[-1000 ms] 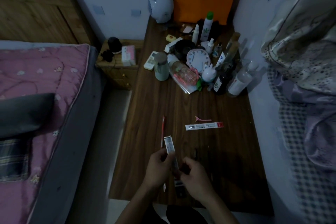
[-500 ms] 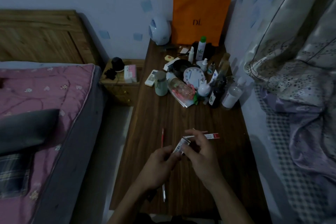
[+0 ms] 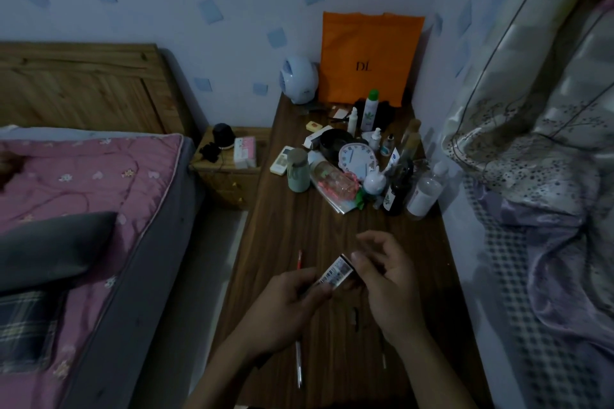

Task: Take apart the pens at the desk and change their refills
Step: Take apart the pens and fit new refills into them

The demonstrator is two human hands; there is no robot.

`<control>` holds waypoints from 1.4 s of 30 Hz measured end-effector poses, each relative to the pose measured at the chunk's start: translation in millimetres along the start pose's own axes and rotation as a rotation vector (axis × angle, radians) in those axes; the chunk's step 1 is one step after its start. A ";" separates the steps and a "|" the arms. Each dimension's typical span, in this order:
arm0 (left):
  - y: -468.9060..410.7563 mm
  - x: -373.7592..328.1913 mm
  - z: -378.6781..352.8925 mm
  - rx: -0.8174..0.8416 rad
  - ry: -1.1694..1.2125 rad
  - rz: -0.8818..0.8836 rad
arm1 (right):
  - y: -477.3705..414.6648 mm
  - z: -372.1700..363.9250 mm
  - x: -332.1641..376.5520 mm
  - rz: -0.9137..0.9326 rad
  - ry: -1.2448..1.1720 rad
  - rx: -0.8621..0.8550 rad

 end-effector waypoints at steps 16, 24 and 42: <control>5.1 4.8 4.5 -0.012 -0.193 -0.142 | -3.7 11.1 0.6 0.139 0.246 0.263; 1.1 3.3 13.3 0.063 -0.312 -0.137 | -1.6 8.9 -12.3 -0.041 0.238 0.348; 2.8 -12.0 20.5 0.166 -0.385 -0.150 | 13.9 5.3 -25.1 -0.186 0.055 0.349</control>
Point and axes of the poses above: each hand's wrist, its own y-axis away from the middle knuckle, its own z-axis out of the back of the hand, x = y × z, the point moved 5 cm from there along -y, towards the middle knuckle, and after that the axes turned 9 degrees about -x, right-handed, at the moved point
